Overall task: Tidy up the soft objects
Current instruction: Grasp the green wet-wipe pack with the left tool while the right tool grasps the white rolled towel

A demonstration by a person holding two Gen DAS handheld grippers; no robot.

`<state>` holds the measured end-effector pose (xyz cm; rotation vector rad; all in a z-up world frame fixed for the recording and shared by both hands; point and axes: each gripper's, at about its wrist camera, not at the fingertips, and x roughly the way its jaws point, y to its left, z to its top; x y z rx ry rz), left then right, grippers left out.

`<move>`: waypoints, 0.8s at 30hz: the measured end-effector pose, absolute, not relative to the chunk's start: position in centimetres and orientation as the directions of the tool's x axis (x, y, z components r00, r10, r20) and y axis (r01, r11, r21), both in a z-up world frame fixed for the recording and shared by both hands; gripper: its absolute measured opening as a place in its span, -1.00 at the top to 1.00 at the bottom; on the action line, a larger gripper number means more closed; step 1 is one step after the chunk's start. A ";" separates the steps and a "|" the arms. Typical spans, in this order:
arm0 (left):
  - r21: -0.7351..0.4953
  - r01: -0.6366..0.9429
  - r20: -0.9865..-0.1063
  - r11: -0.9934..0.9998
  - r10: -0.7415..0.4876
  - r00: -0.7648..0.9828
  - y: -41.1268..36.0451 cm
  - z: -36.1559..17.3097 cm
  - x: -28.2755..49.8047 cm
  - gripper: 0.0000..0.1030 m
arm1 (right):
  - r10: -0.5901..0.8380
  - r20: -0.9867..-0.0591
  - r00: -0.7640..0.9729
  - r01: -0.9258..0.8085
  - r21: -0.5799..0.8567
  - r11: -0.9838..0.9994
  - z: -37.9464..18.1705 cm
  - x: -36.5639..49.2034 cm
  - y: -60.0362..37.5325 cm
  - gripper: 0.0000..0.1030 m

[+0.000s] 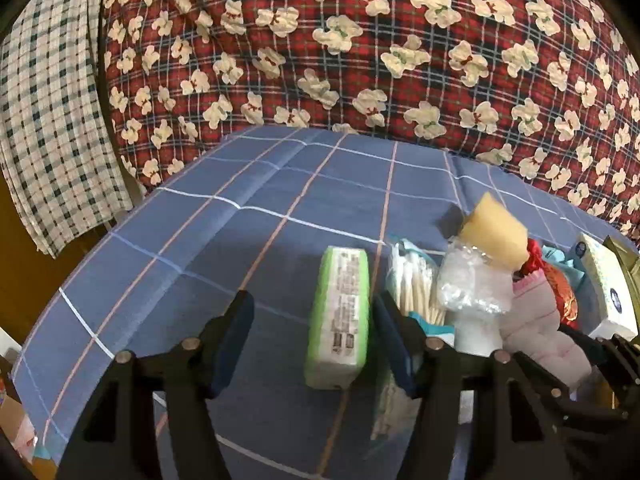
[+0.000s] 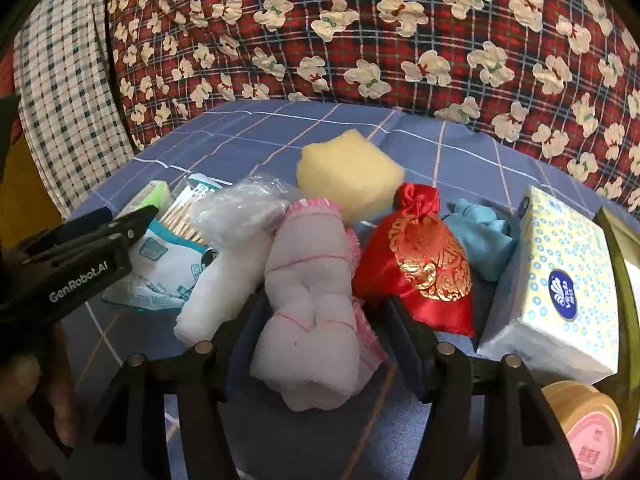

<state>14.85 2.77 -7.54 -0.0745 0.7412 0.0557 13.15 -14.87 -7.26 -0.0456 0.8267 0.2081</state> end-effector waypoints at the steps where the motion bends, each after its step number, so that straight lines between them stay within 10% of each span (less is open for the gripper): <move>1: -0.053 -0.067 -0.678 0.996 0.013 0.735 2.7 -7.6 14.9 0.34 | 0.167 -0.732 0.661 -0.200 0.042 0.979 -7.2 13.1 -14.9 -0.05; 24: -0.033 -0.109 -0.535 0.993 0.075 0.841 2.9 -5.6 12.2 0.55 | 0.224 -0.621 0.751 -0.239 0.061 0.969 -5.3 11.2 -15.2 0.25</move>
